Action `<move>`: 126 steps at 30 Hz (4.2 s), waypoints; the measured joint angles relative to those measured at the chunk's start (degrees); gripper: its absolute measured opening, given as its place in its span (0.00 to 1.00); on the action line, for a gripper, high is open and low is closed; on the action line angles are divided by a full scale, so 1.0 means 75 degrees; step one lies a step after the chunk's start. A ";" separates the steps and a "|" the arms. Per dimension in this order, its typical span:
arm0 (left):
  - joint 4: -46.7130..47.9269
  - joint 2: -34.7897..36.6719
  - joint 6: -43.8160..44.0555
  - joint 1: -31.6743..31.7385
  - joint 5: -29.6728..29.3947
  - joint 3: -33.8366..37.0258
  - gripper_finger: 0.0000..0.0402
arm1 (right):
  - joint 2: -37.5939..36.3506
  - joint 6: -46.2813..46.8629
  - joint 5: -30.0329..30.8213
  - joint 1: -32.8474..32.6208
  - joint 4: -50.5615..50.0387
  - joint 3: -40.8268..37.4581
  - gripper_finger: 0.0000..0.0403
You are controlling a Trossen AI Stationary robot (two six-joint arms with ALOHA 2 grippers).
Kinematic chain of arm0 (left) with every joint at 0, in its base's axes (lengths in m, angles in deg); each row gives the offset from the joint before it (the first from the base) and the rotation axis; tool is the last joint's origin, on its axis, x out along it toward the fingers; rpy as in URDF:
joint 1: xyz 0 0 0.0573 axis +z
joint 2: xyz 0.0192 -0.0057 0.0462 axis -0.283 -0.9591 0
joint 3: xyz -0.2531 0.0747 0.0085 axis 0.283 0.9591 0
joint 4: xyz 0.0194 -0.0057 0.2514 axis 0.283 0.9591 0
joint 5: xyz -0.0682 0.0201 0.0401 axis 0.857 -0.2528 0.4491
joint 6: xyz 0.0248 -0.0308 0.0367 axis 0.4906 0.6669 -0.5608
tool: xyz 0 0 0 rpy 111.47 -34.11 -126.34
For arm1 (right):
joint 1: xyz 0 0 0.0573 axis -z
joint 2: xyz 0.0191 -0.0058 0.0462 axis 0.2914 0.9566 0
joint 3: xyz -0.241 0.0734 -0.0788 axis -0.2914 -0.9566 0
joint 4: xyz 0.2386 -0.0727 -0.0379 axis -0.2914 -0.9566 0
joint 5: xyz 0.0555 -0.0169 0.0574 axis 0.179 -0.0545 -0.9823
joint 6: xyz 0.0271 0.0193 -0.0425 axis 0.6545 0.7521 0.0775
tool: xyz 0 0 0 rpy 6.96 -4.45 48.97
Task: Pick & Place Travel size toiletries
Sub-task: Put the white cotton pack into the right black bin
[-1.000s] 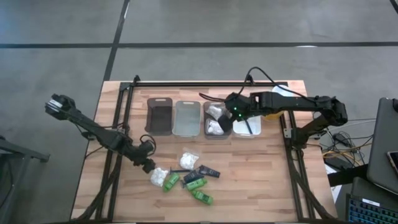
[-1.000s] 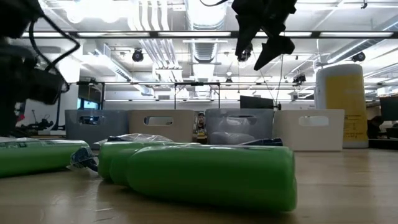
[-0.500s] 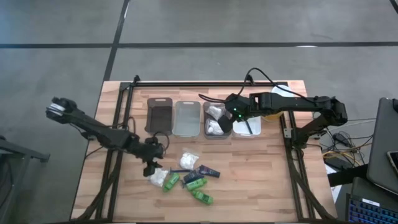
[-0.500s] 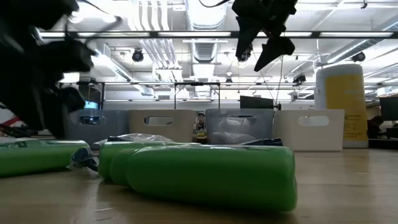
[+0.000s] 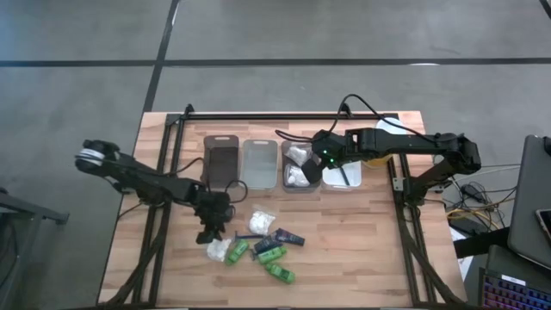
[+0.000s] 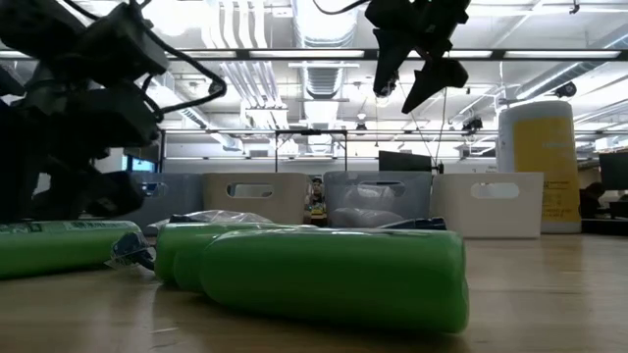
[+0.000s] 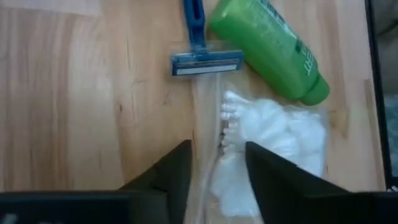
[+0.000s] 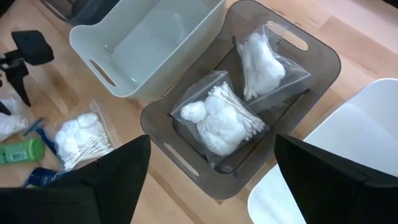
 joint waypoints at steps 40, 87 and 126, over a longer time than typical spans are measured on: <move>0.2354 0.0741 -0.2835 -0.0033 -0.6584 -0.5627 0.00 | 0.0530 -0.2693 0.2008 -0.2387 0.4454 0.0391 0.69; 0.3070 0.0572 -0.0224 0.0047 -0.4448 -0.4155 0.69 | 0.0571 0.0331 -0.0291 0.1022 0.4225 -0.2814 0.22; -0.1150 -0.2544 0.3784 0.0023 -0.2458 -0.2512 0.18 | 0.0150 -0.0686 0.0600 -0.0226 0.1450 -0.0445 0.78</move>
